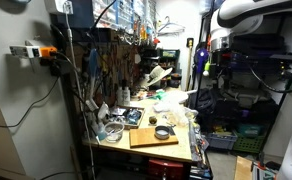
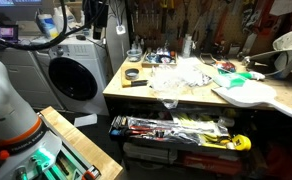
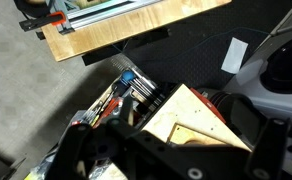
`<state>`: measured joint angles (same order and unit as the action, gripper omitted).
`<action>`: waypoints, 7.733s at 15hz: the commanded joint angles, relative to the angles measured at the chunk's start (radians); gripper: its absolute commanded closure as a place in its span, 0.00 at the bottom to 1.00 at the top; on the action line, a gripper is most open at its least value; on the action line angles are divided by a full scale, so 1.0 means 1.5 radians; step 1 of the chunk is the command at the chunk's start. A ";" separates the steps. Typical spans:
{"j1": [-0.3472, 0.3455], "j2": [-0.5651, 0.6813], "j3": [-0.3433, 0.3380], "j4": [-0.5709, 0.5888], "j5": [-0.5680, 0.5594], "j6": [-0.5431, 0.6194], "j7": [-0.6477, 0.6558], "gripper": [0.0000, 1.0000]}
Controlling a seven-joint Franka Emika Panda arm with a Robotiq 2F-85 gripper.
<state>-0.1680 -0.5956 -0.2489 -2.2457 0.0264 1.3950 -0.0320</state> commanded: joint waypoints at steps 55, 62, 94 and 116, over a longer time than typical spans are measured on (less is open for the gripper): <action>0.012 0.602 0.128 0.180 0.075 0.660 -0.462 0.00; -0.014 0.654 0.158 0.217 0.082 0.671 -0.477 0.27; -0.049 0.653 0.197 0.337 0.438 0.269 -0.562 0.93; -0.016 0.806 0.200 0.429 0.323 0.282 -0.519 0.27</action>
<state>-0.1983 0.5884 0.0519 -1.6296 0.5555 1.8215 -0.8379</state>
